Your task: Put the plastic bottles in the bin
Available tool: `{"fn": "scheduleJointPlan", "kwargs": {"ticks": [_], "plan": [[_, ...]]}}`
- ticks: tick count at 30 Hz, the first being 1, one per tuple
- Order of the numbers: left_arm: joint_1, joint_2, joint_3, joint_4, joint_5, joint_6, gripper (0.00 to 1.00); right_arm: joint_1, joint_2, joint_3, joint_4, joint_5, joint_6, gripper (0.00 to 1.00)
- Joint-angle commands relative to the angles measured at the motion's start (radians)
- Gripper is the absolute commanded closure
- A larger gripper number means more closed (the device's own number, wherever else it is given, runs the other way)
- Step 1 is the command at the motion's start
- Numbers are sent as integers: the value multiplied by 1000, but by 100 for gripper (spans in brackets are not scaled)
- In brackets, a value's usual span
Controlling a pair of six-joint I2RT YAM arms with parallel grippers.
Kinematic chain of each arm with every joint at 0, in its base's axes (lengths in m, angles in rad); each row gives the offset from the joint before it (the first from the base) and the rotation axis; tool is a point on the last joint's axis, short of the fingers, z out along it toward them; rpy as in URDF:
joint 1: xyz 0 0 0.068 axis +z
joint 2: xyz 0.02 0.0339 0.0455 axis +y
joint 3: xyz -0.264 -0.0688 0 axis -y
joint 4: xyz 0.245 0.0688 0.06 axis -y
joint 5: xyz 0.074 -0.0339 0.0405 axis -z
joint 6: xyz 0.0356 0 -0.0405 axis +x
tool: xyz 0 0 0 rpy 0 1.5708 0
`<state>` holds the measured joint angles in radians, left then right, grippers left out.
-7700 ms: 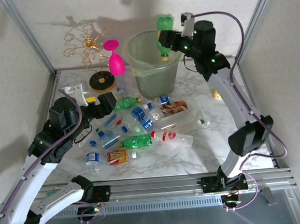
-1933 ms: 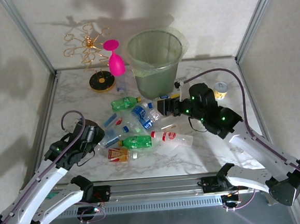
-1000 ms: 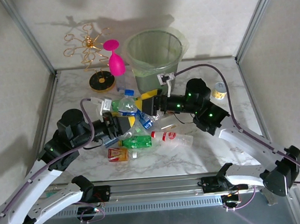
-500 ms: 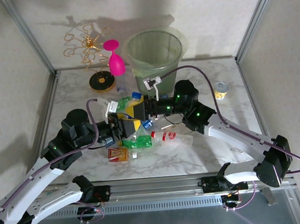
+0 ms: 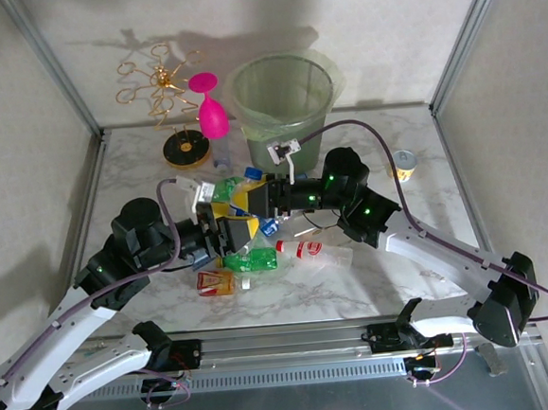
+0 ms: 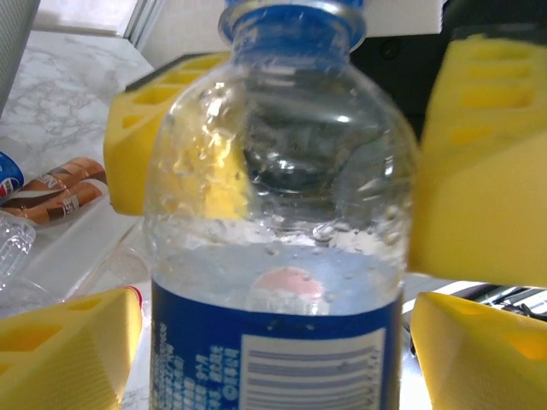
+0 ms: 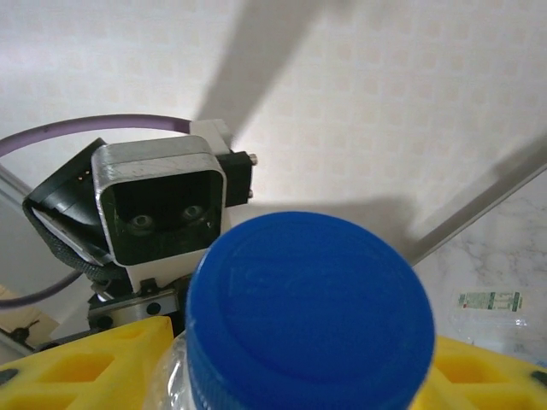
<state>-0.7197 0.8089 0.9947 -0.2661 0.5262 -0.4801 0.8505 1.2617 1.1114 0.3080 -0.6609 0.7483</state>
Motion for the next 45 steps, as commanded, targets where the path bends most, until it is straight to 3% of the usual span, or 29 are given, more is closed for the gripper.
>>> {"fn": "scheduleJointPlan", "kwargs": {"ticks": [1, 6, 12, 14, 22, 29, 32, 40, 45], "plan": [[-11, -2, 47, 18, -19, 24, 17, -12, -27, 41, -17, 32, -11, 45], [-11, -19, 84, -17, -129, 62, 14, -73, -34, 44, -13, 45, 10, 49], [-10, -147, 104, -70, -659, 108, 11, -276, 6, 147, -122, 91, 3, 50], [-10, -163, 90, -86, -743, 118, 10, -337, 57, 243, -222, 140, -35, 51], [-9, -40, 119, -220, -720, 64, 13, -517, 326, 609, -362, 276, -126, 51], [-7, -20, 126, -297, -760, 31, 11, -532, 627, 994, -566, 379, -222, 51], [-5, 32, 132, -343, -718, 18, 10, -528, 745, 1116, -647, 388, -225, 52], [9, 143, 126, -405, -694, -95, 6, -444, 912, 1217, -779, 496, -322, 50], [9, 105, 75, -355, -641, -47, 4, -429, 935, 1176, -794, 516, -347, 44]]}}
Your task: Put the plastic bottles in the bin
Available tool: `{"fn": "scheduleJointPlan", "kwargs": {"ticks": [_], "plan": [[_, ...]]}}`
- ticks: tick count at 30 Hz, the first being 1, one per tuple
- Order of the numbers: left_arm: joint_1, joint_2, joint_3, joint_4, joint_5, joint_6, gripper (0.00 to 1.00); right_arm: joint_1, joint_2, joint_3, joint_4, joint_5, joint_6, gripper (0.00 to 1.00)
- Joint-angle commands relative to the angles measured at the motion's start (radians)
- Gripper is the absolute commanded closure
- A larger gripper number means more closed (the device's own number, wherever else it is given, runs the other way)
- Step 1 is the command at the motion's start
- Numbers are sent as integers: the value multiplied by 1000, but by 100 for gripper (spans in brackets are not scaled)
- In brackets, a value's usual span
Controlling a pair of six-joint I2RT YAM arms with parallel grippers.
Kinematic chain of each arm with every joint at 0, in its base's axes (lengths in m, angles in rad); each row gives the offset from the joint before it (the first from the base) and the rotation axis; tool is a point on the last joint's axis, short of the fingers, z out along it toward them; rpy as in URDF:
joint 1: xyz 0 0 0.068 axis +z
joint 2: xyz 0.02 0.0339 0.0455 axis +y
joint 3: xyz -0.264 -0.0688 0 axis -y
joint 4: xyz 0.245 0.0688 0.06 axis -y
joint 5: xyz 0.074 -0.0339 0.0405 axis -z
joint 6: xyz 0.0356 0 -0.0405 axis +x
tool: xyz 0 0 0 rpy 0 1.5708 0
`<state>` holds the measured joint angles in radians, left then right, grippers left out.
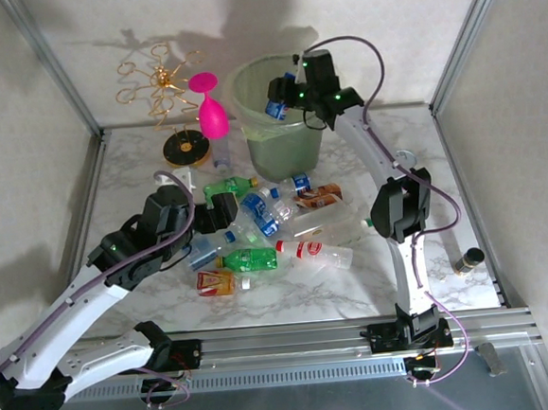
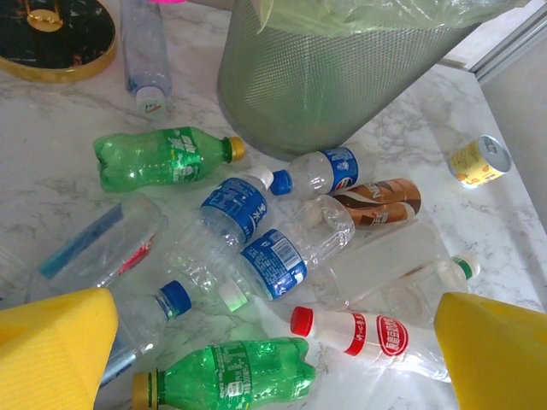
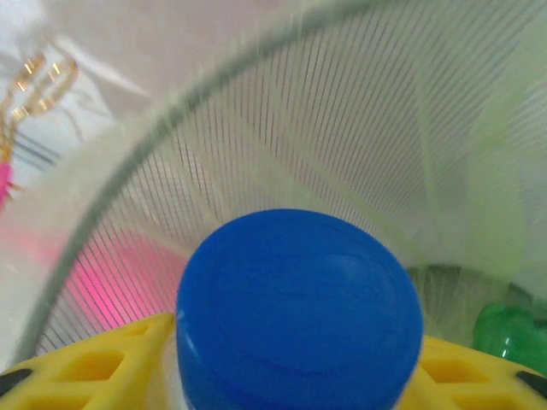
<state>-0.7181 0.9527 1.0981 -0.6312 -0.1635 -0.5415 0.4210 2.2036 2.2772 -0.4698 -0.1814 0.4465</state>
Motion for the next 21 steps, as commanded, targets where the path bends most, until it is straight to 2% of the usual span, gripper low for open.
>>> {"fn": "scheduleJointPlan", "kwargs": {"ticks": [1, 5, 9, 16, 21], "plan": [[7, -48, -40, 21, 52, 21, 3, 1, -4, 2, -16, 35, -47, 41], [7, -61, -59, 22, 21, 9, 5, 1, -11, 4, -22, 32, -60, 30], [8, -66, -66, 12, -6, -7, 5, -5, -48, 16, -14, 40, -74, 25], [14, -65, -65, -6, -47, -45, 4, -27, -142, 18, -5, 28, -81, 24], [26, -38, -54, -28, -51, -62, 4, -29, -286, -74, 59, -56, -61, 25]]}}
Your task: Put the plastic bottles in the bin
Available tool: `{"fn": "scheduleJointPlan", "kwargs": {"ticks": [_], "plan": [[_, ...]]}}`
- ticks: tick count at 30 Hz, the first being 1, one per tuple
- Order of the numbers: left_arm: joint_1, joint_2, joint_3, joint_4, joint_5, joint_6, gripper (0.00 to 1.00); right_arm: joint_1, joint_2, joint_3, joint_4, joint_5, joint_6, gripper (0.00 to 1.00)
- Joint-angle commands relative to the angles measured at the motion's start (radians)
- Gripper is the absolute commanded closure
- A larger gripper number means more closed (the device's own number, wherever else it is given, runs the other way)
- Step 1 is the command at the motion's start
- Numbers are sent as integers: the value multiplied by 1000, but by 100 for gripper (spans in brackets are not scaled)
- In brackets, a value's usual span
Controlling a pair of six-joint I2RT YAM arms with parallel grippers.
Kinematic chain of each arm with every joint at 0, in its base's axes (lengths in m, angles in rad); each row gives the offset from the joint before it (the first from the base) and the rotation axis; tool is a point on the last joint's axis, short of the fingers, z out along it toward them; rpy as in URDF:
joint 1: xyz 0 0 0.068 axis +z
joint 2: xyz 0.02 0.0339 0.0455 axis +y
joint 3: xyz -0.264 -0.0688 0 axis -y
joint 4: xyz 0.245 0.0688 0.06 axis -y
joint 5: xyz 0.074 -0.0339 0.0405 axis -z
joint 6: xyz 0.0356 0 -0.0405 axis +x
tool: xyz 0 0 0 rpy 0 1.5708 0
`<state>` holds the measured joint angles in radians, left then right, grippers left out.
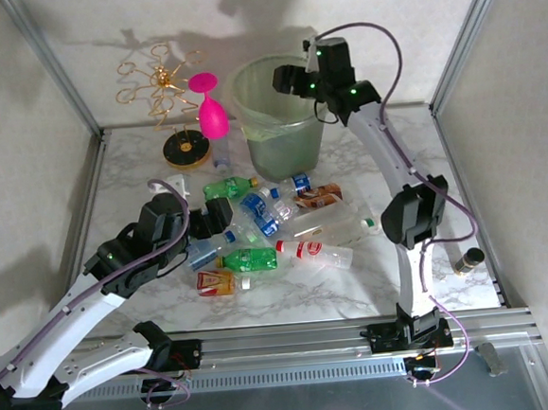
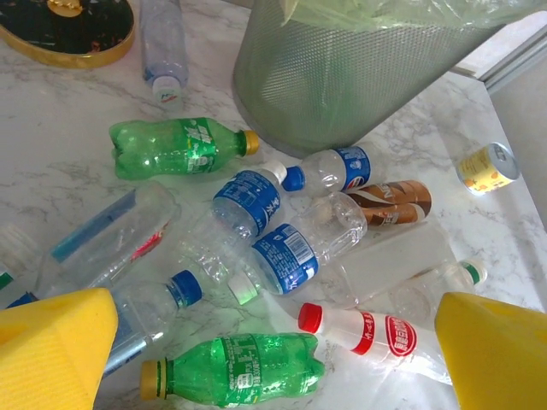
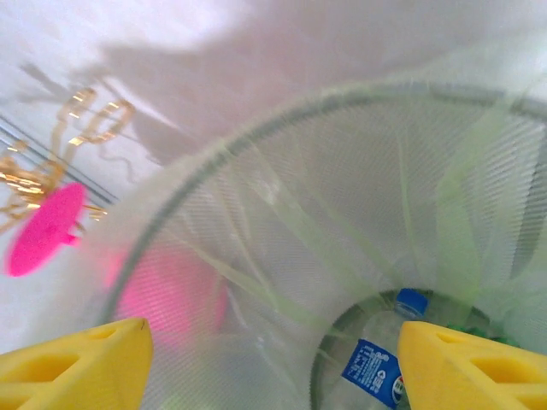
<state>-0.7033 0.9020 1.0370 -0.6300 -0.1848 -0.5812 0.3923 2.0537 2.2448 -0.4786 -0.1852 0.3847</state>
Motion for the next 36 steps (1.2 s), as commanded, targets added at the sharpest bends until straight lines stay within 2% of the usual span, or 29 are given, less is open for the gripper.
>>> {"fn": "scheduleJointPlan", "kwargs": {"ticks": [1, 4, 7, 13, 15, 21, 25, 28, 36], "plan": [[14, 17, 8, -31, -29, -25, 4, 2, -174, -78, 78, -53, 3, 25], [39, 26, 6, -44, -53, -60, 4, 22, -319, -263, 158, -57, 13, 26], [100, 52, 6, -75, -74, -116, 3, 49, -459, -444, 203, -51, 12, 26], [261, 118, 4, -151, -96, -298, 0, 73, -712, -746, 246, 10, 13, 26], [329, 140, -4, -152, -65, -367, 0, 79, -774, -812, 233, 26, 14, 26], [523, 237, -1, -137, 64, -545, 0, 94, -876, -882, 150, 107, -31, 25], [574, 291, -35, -141, 78, -694, 0, 95, -927, -889, 107, 142, -61, 25], [613, 339, -77, -141, 131, -794, 0, 94, -970, -911, 99, 159, -70, 24], [639, 464, -124, -33, 159, -867, 0, 94, -1023, -986, 110, 182, -81, 24]]}}
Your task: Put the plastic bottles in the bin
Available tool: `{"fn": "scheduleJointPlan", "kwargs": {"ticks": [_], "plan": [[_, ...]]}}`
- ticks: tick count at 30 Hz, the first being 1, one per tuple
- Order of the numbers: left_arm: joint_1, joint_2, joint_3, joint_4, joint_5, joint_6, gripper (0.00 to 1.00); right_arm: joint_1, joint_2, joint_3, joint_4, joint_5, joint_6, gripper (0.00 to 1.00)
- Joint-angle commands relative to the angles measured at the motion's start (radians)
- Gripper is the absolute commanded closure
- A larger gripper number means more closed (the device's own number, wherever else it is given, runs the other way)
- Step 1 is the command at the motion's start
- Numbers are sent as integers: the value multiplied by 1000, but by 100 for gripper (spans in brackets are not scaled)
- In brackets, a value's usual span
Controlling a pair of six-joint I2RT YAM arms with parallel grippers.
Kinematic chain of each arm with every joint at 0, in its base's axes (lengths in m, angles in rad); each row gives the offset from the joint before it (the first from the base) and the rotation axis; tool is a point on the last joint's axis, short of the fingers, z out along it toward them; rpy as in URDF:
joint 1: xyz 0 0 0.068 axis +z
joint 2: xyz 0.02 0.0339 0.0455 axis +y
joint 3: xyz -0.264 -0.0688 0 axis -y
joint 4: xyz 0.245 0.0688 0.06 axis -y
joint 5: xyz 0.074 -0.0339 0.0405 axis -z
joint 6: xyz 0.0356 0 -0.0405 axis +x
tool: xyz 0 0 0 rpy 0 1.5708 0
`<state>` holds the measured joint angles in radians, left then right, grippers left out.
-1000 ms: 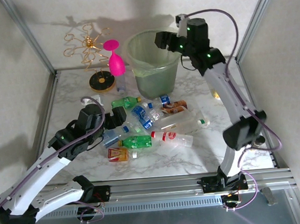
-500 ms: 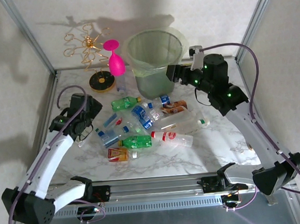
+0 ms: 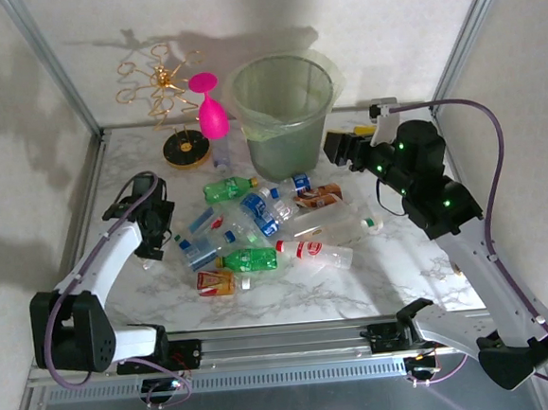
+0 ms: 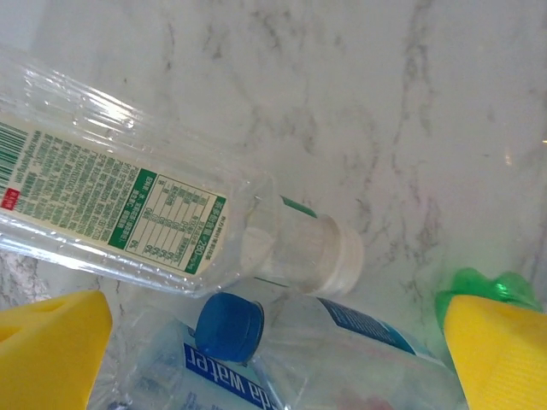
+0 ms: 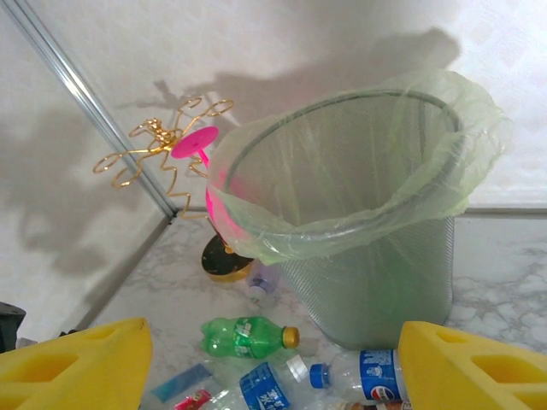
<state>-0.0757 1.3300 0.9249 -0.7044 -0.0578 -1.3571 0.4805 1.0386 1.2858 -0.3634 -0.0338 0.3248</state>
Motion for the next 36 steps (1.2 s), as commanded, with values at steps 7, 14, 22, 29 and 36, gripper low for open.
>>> {"fn": "scheduleJointPlan", "kwargs": {"ticks": [7, 14, 22, 29, 36], "plan": [[44, 118, -25, 67, 10, -80, 0, 6, -18, -44, -11, 41, -34, 24], [79, 193, -26, 104, 5, -71, 0, 6, -6, -49, -5, 42, -35, 23], [117, 291, 20, 142, 35, -15, 0, 6, 6, -42, -6, 41, -32, 23], [146, 272, 139, 110, 99, 85, 0, 7, 5, -36, -14, 35, -29, 23], [149, 158, 188, 65, 156, 77, 0, 8, 1, -52, -7, 25, -12, 23]]}}
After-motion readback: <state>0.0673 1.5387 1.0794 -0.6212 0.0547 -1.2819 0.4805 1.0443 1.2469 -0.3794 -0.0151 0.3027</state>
